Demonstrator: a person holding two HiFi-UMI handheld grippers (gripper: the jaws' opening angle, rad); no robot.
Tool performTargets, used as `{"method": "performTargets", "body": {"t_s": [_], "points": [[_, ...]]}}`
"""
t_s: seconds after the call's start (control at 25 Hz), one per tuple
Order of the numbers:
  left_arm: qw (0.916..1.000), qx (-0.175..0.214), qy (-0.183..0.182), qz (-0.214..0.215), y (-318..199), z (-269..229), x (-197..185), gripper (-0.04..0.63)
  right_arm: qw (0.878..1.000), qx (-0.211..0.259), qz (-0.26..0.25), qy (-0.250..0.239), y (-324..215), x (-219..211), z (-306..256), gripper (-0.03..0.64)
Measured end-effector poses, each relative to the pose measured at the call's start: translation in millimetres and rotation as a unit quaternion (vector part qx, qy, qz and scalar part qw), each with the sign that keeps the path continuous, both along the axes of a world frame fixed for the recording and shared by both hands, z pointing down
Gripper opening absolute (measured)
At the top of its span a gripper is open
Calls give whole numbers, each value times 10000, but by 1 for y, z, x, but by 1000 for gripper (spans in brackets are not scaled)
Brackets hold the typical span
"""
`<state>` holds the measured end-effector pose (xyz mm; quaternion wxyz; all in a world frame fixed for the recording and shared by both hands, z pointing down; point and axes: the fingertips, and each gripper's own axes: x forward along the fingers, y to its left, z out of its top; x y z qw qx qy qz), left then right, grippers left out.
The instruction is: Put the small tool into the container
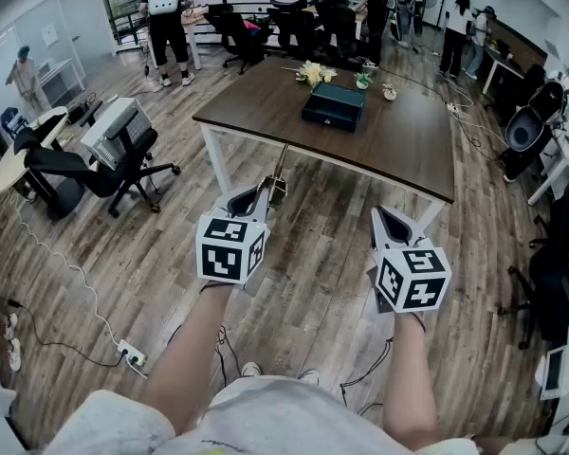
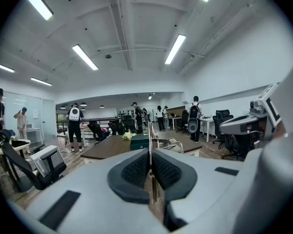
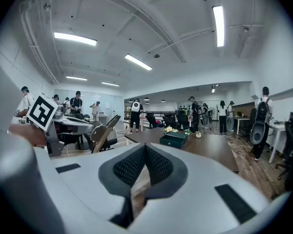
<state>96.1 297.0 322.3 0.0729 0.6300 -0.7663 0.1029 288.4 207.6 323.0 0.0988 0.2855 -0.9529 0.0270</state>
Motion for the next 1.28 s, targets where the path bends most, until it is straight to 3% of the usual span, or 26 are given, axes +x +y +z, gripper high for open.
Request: {"method": "performTargets", "body": {"t_s": [0.72, 1.0, 1.28], "points": [[9997, -174, -181, -55, -20, 14, 29, 2, 9995, -50, -274, -114, -26, 17, 13, 3], [9999, -95, -106, -29, -33, 17, 0, 2, 9999, -10, -126, -29, -42, -9, 21, 3], [9998, 11, -50, 185, -71, 15, -52, 2, 9999, 51, 156, -40, -70, -51, 17, 3]]}}
